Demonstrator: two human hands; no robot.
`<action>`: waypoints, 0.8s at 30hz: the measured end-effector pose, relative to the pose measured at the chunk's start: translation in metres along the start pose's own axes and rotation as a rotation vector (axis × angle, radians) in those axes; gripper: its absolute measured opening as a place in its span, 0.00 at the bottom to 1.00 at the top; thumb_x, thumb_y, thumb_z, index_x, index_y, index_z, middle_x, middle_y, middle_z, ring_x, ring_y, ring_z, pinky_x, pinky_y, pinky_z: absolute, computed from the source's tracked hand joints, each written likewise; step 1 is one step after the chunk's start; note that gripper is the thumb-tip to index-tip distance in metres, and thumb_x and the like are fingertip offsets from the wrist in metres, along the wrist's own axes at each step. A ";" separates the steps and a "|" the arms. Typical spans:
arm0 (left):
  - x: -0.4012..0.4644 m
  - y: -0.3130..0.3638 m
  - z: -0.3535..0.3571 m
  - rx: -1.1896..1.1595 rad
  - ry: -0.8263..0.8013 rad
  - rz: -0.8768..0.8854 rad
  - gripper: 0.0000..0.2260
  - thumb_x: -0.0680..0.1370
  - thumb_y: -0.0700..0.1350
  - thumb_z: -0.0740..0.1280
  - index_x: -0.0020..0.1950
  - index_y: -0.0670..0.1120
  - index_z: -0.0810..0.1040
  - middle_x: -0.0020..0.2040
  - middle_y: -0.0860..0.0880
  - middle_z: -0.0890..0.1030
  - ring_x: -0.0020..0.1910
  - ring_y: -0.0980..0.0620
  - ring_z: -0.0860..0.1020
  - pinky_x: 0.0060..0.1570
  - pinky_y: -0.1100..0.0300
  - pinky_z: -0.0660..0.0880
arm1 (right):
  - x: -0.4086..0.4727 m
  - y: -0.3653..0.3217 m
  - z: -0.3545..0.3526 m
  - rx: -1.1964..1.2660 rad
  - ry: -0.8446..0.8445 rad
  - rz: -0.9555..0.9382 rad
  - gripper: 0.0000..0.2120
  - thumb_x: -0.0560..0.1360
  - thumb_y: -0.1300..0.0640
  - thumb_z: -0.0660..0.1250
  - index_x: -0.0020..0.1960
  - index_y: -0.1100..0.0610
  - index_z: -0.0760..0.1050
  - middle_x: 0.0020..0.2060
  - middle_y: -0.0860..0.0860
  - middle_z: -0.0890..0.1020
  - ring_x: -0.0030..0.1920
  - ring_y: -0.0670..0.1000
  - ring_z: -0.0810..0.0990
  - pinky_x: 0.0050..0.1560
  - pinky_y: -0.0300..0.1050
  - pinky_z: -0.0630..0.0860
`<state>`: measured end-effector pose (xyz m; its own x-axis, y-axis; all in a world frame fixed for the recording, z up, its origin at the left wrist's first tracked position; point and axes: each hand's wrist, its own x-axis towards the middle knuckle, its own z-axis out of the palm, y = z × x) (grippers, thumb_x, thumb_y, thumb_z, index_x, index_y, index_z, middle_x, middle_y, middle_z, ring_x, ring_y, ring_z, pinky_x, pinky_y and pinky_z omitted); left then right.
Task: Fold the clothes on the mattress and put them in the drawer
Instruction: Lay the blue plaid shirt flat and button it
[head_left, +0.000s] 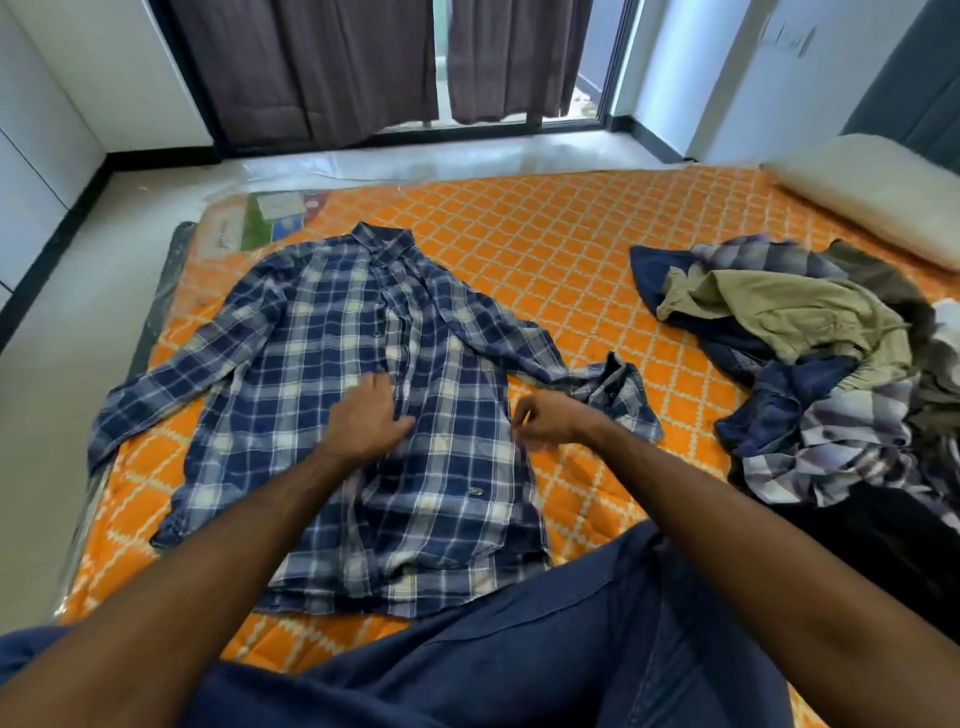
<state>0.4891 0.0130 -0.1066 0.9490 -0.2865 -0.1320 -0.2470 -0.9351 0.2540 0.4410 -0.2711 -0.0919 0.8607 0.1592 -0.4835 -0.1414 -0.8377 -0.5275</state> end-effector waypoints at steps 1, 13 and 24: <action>0.015 0.008 -0.003 0.027 0.050 0.052 0.25 0.78 0.57 0.67 0.68 0.43 0.67 0.62 0.45 0.71 0.59 0.45 0.74 0.58 0.45 0.76 | 0.011 0.001 -0.007 0.009 0.112 -0.008 0.02 0.80 0.58 0.69 0.51 0.56 0.78 0.49 0.56 0.84 0.48 0.56 0.85 0.49 0.54 0.84; 0.217 0.034 0.000 -0.221 0.044 -0.038 0.14 0.80 0.49 0.64 0.61 0.45 0.66 0.59 0.42 0.74 0.52 0.41 0.75 0.55 0.40 0.74 | 0.153 0.000 -0.046 -0.558 0.280 -0.068 0.45 0.73 0.30 0.66 0.80 0.52 0.54 0.75 0.57 0.61 0.72 0.63 0.64 0.70 0.63 0.66; 0.299 0.036 -0.003 -0.834 0.071 -0.169 0.17 0.85 0.57 0.55 0.67 0.46 0.64 0.60 0.40 0.78 0.51 0.42 0.79 0.53 0.44 0.78 | 0.176 0.071 -0.133 0.265 0.602 0.049 0.04 0.78 0.60 0.66 0.49 0.54 0.70 0.43 0.53 0.77 0.43 0.55 0.75 0.39 0.48 0.68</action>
<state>0.7643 -0.1059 -0.1343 0.9769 -0.1169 -0.1789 0.0985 -0.4966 0.8624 0.6476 -0.3720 -0.1219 0.9625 -0.2603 -0.0770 -0.2369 -0.6672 -0.7062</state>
